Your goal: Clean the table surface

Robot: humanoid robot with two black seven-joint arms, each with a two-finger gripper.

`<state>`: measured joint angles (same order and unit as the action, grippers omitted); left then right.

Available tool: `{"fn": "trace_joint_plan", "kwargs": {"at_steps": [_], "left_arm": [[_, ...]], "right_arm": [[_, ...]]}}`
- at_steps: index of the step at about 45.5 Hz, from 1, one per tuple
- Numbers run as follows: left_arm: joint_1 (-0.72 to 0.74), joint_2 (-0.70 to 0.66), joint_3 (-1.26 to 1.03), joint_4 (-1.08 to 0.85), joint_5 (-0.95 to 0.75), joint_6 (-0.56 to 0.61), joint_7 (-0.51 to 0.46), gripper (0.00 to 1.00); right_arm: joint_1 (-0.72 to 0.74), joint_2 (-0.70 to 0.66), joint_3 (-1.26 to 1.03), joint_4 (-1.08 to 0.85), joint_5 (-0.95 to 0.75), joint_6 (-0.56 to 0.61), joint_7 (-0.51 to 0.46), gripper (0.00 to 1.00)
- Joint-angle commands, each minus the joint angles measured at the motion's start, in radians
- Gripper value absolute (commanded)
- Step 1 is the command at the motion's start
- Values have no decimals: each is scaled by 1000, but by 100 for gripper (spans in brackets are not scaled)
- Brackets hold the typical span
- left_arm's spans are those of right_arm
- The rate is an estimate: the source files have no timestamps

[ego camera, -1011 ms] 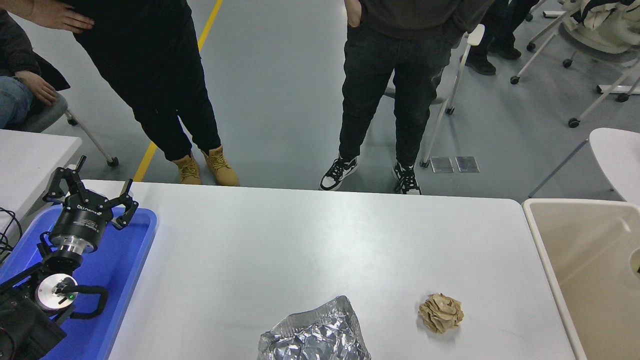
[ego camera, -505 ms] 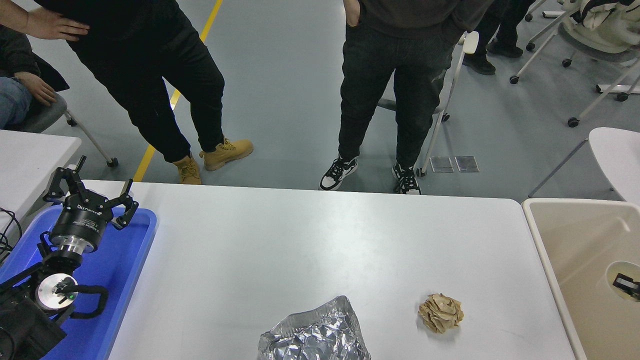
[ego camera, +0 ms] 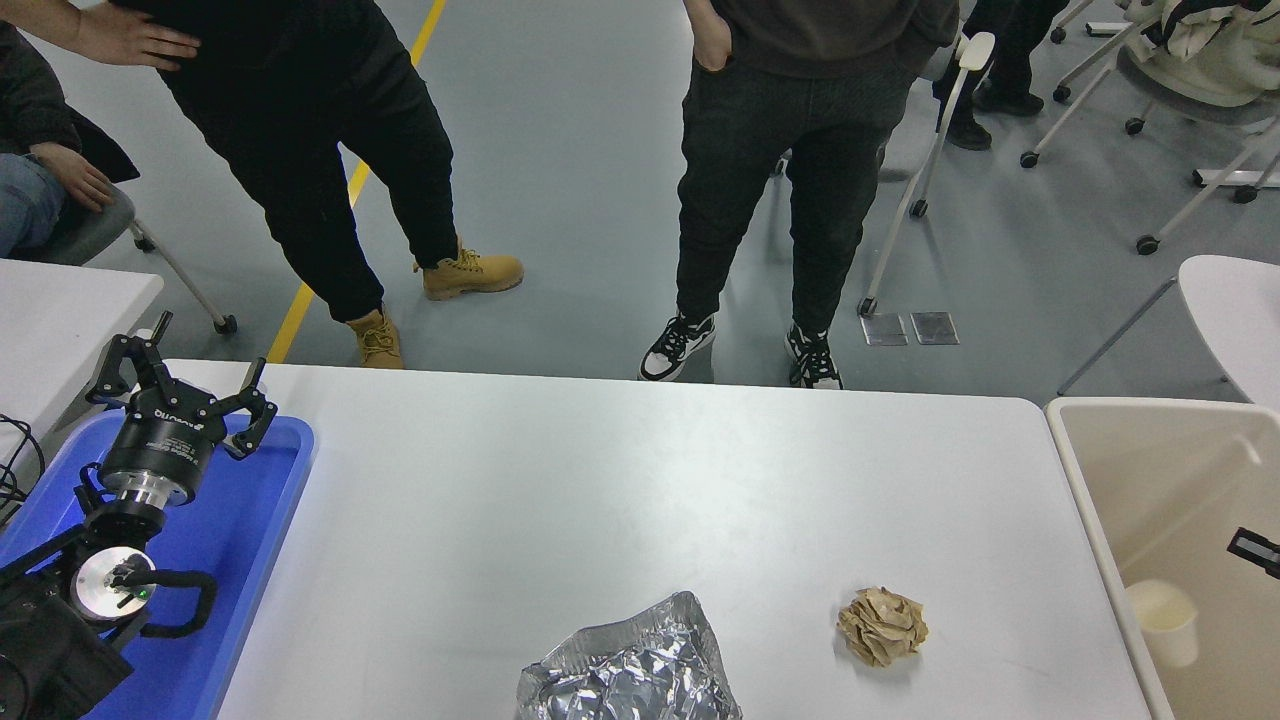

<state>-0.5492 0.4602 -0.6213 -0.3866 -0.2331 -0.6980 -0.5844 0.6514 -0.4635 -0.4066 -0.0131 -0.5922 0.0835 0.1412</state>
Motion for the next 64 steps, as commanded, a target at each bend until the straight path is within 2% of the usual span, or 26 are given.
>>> {"fn": "trace_joint_plan", "kwargs": {"at_steps": [1, 4, 8, 15, 24, 34, 50, 54, 59, 64], "left_arm": [[0, 0, 0, 0, 0, 0, 0, 100], [0, 0, 0, 0, 0, 0, 0, 100], [0, 0, 0, 0, 0, 0, 0, 100], [0, 0, 0, 0, 0, 0, 0, 100], [0, 0, 0, 0, 0, 0, 0, 100], [0, 0, 0, 0, 0, 0, 0, 100], [0, 0, 0, 0, 0, 0, 0, 100], [0, 0, 0, 0, 0, 0, 0, 100], [0, 0, 0, 0, 0, 0, 0, 100], [0, 0, 0, 0, 0, 0, 0, 100]], "right_arm": [[-3, 8, 0, -7, 2, -33, 0, 89], [-3, 8, 2, -5, 2, -37, 0, 90], [-1, 8, 2, -8, 2, -39, 1, 96], [23, -7, 3, 4, 18, -39, 1, 96], [129, -73, 55, 44, 147, -39, 1, 96], [266, -224, 319, 172, 196, -44, 1, 96], [422, -261, 594, 234, 203, -110, 6, 96], [442, -268, 644, 283, 256, -136, 6, 96], [470, -280, 686, 341, 423, -140, 6, 96], [478, -277, 778, 380, 479, -136, 5, 96]]}}
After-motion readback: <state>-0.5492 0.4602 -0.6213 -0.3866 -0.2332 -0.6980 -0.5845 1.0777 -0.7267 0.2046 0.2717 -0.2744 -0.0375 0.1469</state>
